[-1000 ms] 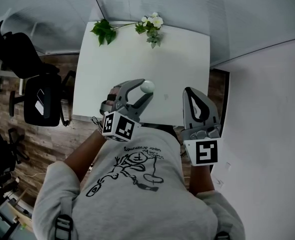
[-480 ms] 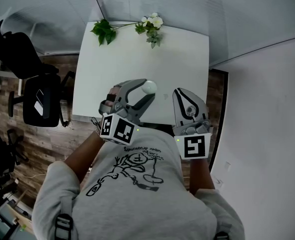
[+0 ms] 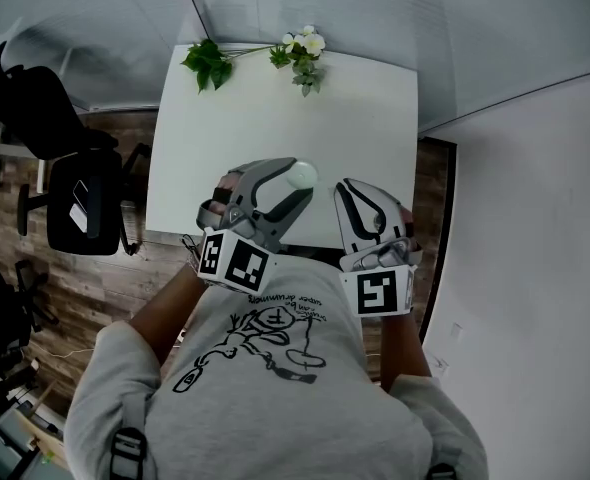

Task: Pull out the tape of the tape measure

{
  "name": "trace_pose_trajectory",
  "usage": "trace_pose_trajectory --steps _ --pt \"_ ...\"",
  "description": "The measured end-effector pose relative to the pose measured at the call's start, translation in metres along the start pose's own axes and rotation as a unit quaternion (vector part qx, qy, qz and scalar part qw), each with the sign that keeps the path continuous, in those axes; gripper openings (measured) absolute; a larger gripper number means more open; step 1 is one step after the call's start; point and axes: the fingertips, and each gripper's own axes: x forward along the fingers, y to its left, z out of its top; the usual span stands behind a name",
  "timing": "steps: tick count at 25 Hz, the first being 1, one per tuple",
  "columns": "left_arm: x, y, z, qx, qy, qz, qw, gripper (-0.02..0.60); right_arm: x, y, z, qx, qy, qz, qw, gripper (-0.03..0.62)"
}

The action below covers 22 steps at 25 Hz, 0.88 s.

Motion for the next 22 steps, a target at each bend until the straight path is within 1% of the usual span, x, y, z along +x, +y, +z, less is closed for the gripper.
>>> trace_pose_trajectory --steps 3,13,17,22 --pt "-0.002 0.0 0.003 0.002 -0.002 -0.002 1.0 0.235 0.001 0.006 0.002 0.006 -0.004 0.001 1.0 0.052" --pt "-0.004 0.0 0.008 0.019 -0.005 -0.008 0.9998 0.235 0.009 0.018 0.001 -0.037 0.008 0.017 0.999 0.057" --pt "-0.004 0.001 0.006 0.019 -0.003 -0.009 0.9998 0.235 0.012 0.022 -0.002 -0.059 0.013 0.026 0.998 0.057" --pt "-0.005 0.0 0.007 0.017 -0.006 -0.015 0.9997 0.235 0.014 0.027 0.0 -0.075 0.014 0.034 0.997 0.058"
